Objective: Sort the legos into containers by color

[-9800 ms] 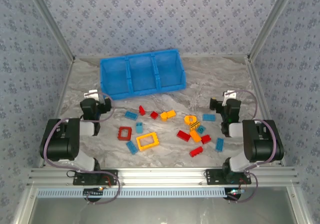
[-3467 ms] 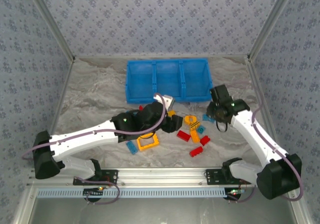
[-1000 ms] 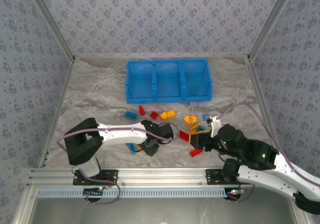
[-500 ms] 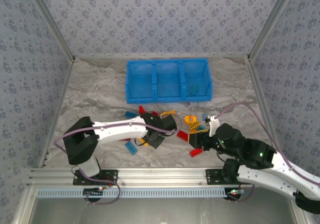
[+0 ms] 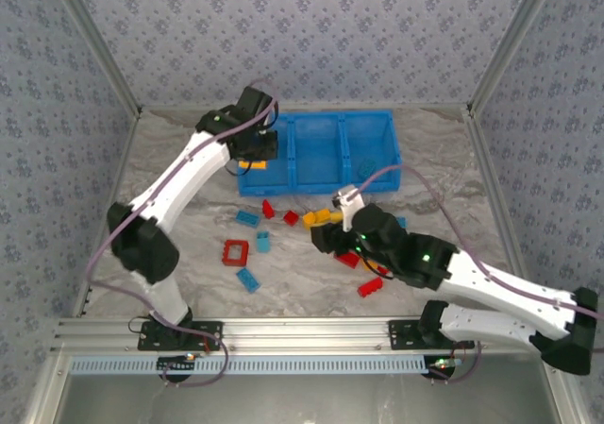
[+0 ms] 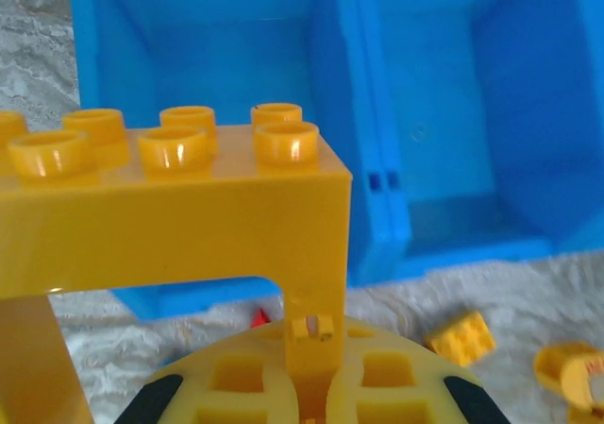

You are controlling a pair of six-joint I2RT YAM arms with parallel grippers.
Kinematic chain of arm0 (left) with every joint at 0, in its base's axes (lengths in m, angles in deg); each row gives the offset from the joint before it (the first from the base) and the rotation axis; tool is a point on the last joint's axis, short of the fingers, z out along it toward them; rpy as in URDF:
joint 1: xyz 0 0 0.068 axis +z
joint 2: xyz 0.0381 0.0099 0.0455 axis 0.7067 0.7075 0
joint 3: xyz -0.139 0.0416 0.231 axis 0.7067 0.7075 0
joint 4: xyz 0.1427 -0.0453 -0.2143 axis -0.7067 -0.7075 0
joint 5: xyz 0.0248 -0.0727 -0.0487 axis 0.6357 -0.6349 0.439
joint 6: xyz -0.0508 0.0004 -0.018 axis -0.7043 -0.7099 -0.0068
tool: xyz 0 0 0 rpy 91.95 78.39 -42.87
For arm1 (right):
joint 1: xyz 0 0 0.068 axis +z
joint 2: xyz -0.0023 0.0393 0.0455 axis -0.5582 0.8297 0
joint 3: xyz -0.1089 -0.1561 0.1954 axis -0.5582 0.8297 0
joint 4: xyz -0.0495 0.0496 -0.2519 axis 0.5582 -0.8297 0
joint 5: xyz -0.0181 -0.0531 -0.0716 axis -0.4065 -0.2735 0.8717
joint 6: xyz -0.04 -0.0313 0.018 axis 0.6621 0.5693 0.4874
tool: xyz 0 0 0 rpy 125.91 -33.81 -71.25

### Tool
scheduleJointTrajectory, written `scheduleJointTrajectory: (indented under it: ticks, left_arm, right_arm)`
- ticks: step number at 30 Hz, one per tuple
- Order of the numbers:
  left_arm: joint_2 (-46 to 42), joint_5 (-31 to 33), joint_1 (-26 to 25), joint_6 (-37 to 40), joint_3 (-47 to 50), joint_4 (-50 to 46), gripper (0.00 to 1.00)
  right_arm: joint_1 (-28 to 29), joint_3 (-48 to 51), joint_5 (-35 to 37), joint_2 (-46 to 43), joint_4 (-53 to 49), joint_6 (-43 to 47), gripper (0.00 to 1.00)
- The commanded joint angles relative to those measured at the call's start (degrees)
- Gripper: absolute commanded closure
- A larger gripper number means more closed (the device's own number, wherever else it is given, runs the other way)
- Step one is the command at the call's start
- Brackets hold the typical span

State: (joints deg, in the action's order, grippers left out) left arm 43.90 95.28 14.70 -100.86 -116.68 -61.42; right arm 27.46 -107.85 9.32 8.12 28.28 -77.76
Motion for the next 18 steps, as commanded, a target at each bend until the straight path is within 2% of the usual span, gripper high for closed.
scheduleJointTrajectory:
  ticks: [1, 6, 14, 18]
  left_arm:
    - [7.8, -2.5, 2.8, -0.3, -7.5, -1.0, 1.00]
    - [19.3, -4.3, 5.7, -2.2, -18.0, -2.9, 1.00]
    - [28.9, -7.1, 7.1, -2.6, -26.0, -2.0, 1.00]
    - [31.3, -6.9, 7.1, -2.7, -26.7, 0.3, 1.00]
  right_arm:
    - [0.0, -1.7, 7.7, 3.9, 13.2, 8.8, 0.39]
    - [-1.2, -4.9, 10.0, 9.8, 15.6, 9.3, 0.39]
    - [-1.8, -3.3, 10.2, 9.8, 14.7, 6.4, 0.38]
    - [-2.0, -2.3, 9.9, 8.9, 15.6, 6.1, 0.38]
